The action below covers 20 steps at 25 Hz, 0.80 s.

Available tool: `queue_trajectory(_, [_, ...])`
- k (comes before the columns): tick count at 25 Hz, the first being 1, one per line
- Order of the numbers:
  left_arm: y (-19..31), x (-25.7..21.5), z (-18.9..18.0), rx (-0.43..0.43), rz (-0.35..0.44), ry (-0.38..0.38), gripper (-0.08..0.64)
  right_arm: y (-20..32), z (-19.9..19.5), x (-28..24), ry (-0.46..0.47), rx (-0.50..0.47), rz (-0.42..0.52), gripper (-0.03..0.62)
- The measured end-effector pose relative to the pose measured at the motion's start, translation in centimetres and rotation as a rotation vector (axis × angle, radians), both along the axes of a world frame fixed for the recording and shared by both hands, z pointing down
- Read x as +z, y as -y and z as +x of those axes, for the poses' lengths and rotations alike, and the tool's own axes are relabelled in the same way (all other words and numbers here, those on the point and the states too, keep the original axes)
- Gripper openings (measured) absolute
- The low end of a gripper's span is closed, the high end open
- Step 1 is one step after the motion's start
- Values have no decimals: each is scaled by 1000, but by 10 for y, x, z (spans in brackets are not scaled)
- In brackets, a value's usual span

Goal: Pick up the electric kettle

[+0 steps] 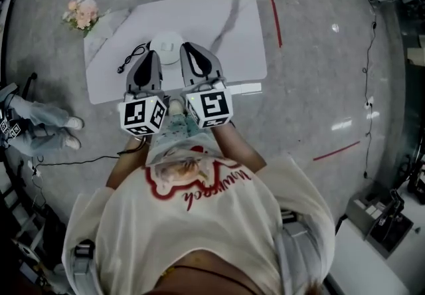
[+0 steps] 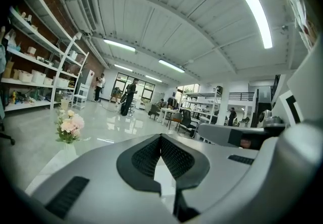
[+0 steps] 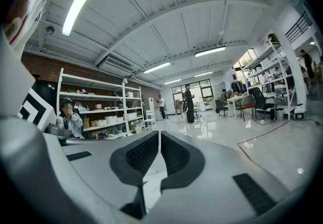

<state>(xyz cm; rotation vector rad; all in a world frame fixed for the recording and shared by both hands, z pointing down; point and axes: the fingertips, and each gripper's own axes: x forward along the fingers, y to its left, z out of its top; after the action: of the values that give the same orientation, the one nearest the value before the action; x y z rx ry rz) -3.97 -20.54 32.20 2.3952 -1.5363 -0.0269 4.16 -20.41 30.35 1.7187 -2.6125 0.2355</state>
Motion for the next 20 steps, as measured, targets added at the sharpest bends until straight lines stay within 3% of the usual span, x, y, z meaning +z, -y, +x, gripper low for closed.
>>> queue_trajectory(8, [17,61,-5,-15,-84,24,-2,12,-5,66,1,-10,-115,25])
queue_trajectory(20, [23,130,-1,-39,-141,32,-2,20,6,146,18,9,-191,25])
